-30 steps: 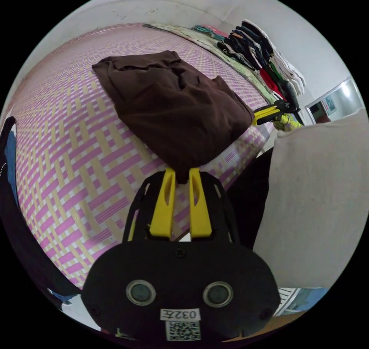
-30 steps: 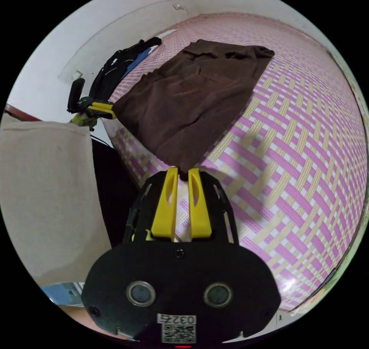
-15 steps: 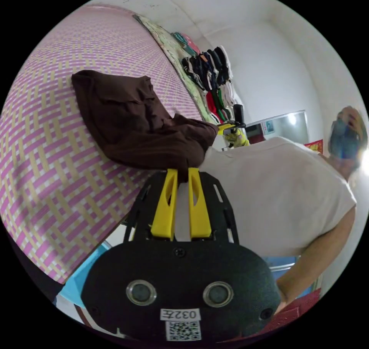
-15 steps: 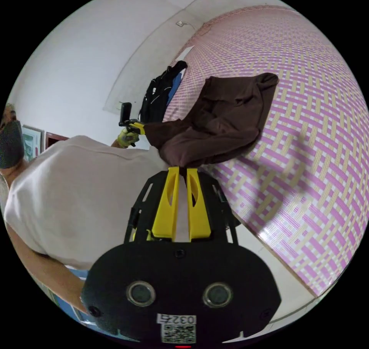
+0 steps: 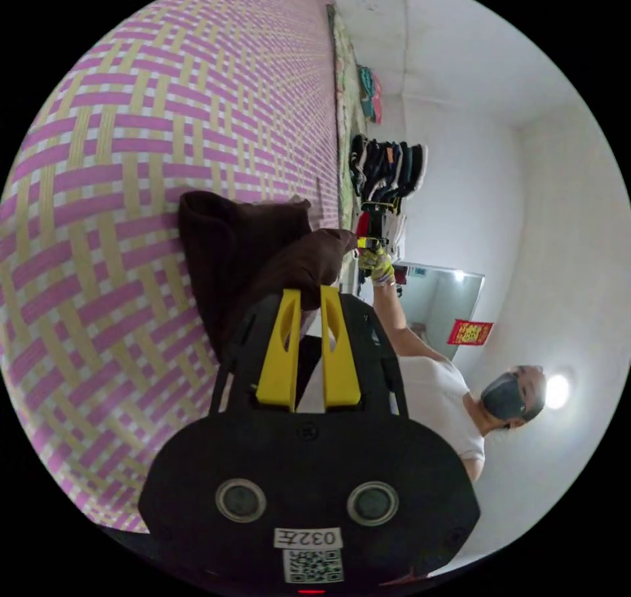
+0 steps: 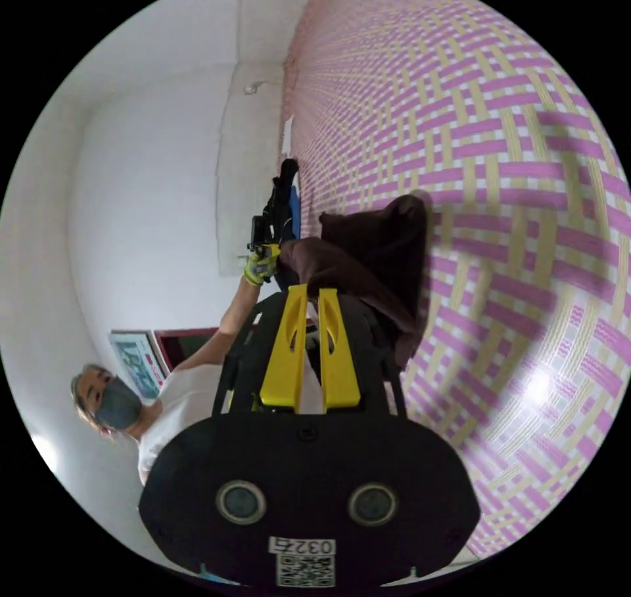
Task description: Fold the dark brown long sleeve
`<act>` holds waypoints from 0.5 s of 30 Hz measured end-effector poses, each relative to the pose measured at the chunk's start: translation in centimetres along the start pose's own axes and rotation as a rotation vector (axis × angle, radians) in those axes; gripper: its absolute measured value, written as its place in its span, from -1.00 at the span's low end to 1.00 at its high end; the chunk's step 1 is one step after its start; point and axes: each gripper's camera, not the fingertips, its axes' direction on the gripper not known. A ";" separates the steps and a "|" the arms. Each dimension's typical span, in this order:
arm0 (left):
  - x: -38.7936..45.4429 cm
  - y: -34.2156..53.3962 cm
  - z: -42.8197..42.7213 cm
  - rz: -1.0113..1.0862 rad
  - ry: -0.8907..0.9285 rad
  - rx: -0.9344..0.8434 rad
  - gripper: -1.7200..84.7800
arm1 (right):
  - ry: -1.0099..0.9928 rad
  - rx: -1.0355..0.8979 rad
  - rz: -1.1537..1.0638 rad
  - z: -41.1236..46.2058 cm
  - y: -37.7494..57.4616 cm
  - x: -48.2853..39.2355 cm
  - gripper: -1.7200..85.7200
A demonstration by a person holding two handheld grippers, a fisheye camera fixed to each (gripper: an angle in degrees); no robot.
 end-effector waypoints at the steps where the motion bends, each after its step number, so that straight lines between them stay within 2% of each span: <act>1: -1.7 -1.1 -0.3 -0.029 0.014 0.008 -0.94 | -0.014 0.008 0.048 -0.4 -1.1 1.7 -0.89; 9: -7.5 -2.2 -3.4 -0.063 0.255 -0.006 -0.94 | -0.165 0.019 0.077 -2.8 -2.6 4.8 -0.89; 12: -8.9 -2.8 -4.7 -0.070 0.266 0.047 -0.94 | -0.223 0.039 0.095 -3.5 -3.5 6.2 -0.90; 15: -13.2 -2.9 -5.7 -0.202 0.232 0.171 -0.95 | -0.228 0.114 0.165 -3.2 -4.9 9.0 -0.90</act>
